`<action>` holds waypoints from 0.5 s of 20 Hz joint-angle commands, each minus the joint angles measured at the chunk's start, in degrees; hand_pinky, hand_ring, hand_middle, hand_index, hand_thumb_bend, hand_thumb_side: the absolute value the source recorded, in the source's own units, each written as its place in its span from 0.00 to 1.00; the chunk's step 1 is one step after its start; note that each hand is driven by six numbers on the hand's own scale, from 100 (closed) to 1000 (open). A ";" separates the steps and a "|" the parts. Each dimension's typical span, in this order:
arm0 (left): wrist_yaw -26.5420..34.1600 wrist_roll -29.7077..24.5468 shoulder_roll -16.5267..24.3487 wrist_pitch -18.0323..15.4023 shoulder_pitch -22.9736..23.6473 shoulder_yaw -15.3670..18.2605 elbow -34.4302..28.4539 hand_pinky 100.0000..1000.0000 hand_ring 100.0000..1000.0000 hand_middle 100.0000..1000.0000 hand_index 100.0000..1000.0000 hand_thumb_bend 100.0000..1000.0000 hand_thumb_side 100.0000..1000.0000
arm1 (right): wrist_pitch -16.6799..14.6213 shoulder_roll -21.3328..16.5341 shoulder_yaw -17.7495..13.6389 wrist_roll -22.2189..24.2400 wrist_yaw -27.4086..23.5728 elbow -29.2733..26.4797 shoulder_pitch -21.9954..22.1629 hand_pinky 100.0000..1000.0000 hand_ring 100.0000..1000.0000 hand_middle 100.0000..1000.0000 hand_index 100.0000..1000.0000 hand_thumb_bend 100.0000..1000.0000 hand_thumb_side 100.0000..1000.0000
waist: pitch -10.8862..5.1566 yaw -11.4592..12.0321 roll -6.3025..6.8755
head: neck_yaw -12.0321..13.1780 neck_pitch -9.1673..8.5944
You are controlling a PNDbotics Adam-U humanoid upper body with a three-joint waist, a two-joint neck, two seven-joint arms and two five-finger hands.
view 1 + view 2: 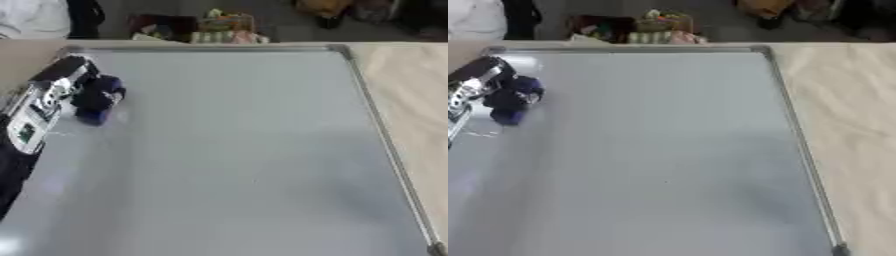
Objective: Wipe the whiteboard clean with a brush.
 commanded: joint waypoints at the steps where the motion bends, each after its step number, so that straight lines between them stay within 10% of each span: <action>1: -0.08 -0.64 -0.02 -0.45 -0.52 -0.60 -0.47 0.50 0.48 0.26 0.44 0.21 0.39 | 0.02 -0.61 -0.51 -0.16 -0.41 -0.64 -0.27 0.86 0.81 0.57 0.85 0.00 1.00 | -1.43 -0.01 -0.16 | 0.16 -0.45; 10: -4.22 0.53 1.18 -0.49 -0.02 -0.08 0.27 0.49 0.48 0.26 0.45 0.20 0.36 | 0.07 -0.64 -0.64 -0.36 -0.35 -0.64 -0.19 0.86 0.81 0.56 0.85 0.00 1.00 | -1.44 0.00 -0.31 | 0.16 -0.46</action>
